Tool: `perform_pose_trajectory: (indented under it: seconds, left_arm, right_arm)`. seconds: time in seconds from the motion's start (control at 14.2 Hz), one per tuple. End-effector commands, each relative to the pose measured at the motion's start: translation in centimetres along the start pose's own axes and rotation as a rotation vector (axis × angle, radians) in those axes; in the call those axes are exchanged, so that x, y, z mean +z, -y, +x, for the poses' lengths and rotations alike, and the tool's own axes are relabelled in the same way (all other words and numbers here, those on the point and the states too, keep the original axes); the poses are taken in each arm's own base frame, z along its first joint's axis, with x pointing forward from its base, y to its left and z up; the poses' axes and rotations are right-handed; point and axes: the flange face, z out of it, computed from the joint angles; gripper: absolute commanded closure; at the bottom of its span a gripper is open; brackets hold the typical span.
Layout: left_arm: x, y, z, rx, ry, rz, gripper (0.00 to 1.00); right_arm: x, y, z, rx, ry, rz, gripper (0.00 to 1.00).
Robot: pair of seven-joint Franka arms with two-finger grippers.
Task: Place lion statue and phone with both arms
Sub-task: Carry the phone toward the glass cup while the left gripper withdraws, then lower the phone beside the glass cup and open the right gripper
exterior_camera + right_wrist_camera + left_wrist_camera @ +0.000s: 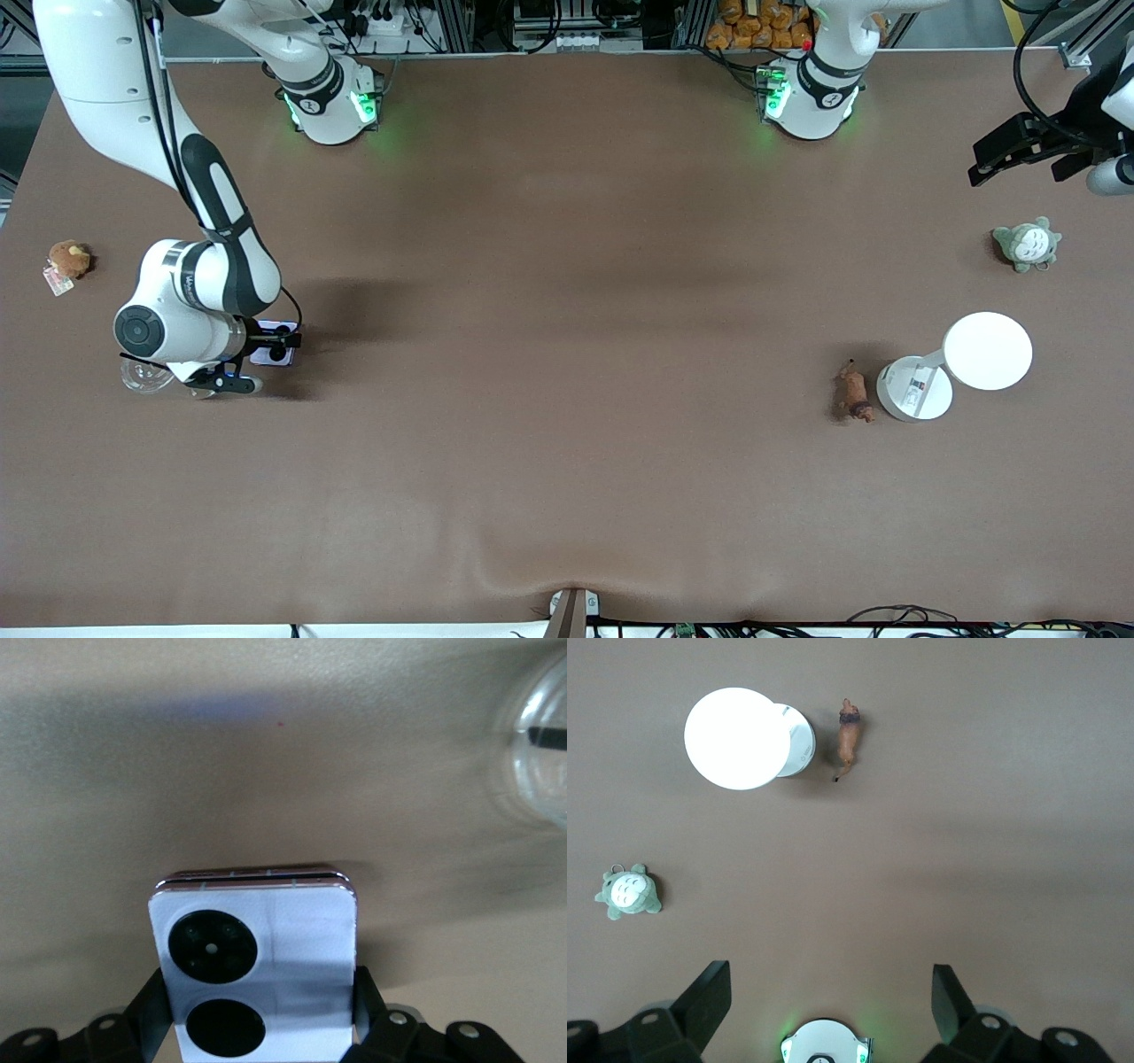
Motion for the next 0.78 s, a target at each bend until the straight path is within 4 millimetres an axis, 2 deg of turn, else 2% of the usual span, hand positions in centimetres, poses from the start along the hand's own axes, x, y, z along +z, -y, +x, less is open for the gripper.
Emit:
perform_pose_trajectory:
  seconds: [0.0, 0.07, 0.21, 0.42, 0.7]
  left_arm:
    - [-0.1, 0.1, -1.3, 0.008, 0.026, -0.014, 0.00]
    - [-0.2, 0.1, -1.4, 0.006, 0.026, -0.014, 0.00]
    - [-0.3, 0.4, -1.4, -0.002, 0.023, -0.015, 0.00]
    - [-0.3, 1.1, -1.3, -0.015, 0.024, -0.016, 0.00]
    - [0.0, 1.3, -1.1, -0.020, 0.028, -0.010, 0.00]
  right_arm:
    - [-0.1, -0.9, 0.0, -0.007, -0.008, 0.010, 0.25]
    - [0.0, -0.8, 0.0, -0.008, -0.006, 0.009, 0.00]
    - [-0.1, -0.7, -0.1, -0.008, 0.002, 0.010, 0.00]
    - [-1.5, -0.3, -0.2, -0.016, 0.012, 0.015, 0.00]
    - [-5.6, 0.0, -0.2, -0.023, -0.031, 0.027, 0.00]
